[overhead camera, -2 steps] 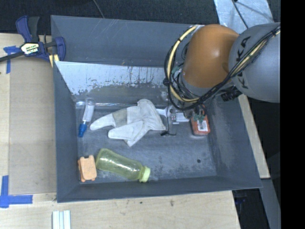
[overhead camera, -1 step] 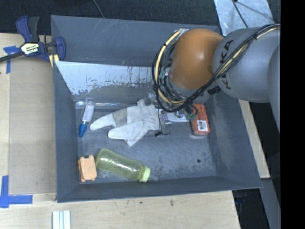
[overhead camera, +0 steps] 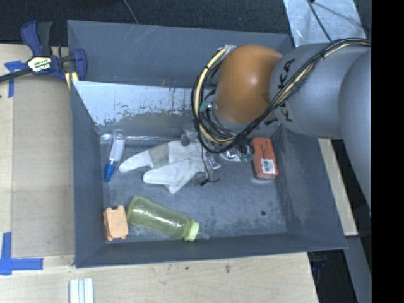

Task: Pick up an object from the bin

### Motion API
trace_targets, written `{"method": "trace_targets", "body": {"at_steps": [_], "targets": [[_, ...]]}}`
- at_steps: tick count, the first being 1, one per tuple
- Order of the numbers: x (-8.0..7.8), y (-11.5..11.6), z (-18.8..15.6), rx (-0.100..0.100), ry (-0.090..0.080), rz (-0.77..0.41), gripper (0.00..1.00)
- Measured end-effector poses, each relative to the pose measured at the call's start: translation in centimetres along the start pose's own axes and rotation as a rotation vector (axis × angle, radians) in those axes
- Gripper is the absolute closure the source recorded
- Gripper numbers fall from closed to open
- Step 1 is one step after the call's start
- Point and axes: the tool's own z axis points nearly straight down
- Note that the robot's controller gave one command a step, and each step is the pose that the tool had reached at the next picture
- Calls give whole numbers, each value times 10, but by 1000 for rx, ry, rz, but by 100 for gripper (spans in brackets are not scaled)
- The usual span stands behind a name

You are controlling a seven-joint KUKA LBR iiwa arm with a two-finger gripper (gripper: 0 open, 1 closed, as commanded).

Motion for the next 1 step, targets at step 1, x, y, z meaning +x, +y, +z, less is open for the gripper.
{"method": "trace_targets", "body": {"at_steps": [1], "targets": [[-13, 23, -22, 2, -6, -43, 0]]}}
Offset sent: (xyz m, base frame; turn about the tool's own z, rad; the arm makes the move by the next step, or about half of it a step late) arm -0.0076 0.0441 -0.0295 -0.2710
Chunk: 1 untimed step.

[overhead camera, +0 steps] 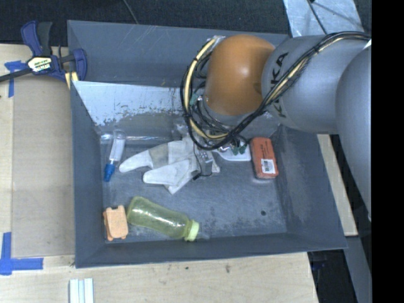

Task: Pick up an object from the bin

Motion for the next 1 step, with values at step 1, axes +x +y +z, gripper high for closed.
{"method": "trace_targets", "body": {"at_steps": [1], "targets": [[3, 15, 34, 0, 0, -184, 0]]}}
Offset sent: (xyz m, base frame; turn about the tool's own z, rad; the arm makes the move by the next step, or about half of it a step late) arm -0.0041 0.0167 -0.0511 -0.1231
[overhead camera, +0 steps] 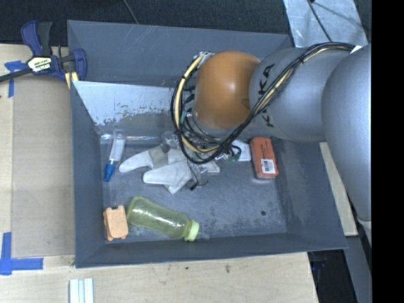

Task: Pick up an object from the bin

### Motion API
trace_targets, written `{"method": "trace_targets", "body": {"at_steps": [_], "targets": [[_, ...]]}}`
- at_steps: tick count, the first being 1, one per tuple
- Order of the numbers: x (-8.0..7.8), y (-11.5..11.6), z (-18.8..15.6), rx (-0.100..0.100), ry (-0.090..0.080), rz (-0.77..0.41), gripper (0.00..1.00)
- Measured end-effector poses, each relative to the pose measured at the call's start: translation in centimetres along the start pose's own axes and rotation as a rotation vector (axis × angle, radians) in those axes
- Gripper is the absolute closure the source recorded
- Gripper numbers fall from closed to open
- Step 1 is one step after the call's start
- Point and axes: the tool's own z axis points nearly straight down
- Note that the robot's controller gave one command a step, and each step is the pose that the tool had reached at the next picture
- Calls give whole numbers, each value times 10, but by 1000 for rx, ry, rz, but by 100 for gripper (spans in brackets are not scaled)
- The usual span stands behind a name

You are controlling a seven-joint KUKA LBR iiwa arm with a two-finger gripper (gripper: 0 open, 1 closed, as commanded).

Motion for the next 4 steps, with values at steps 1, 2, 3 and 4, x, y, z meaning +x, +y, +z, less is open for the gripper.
{"method": "trace_targets", "body": {"at_steps": [1, 2, 3, 4], "targets": [[-9, 0, 12, 0, -11, 63, 100], [-9, 0, 12, 0, -11, 63, 100], [-8, 1, 9, -1, -7, 63, 100], [-6, 1, -11, -4, 5, 63, 100]]}}
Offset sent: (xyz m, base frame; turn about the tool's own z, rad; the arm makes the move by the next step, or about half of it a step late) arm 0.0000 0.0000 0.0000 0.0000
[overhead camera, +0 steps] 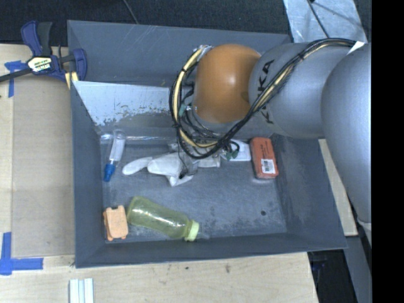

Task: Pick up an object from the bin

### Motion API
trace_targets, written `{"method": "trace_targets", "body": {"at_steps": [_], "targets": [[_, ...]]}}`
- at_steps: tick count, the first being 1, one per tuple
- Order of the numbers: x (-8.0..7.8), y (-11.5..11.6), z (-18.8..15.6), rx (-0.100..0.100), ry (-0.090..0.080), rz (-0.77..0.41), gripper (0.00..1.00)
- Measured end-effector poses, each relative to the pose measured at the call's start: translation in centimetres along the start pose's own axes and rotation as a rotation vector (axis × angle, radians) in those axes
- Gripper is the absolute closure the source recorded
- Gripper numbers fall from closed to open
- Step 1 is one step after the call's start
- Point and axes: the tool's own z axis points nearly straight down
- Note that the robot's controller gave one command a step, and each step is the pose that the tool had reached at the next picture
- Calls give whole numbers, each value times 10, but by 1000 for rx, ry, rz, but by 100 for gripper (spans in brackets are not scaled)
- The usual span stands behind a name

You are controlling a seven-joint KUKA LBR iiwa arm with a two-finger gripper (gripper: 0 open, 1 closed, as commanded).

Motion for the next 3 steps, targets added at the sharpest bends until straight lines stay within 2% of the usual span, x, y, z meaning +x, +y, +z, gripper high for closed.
{"method": "trace_targets", "body": {"at_steps": [2, 3], "targets": [[-3, -1, -26, 4, -8, 1, 100], [-2, -1, -34, 3, -5, 2, 100]]}}
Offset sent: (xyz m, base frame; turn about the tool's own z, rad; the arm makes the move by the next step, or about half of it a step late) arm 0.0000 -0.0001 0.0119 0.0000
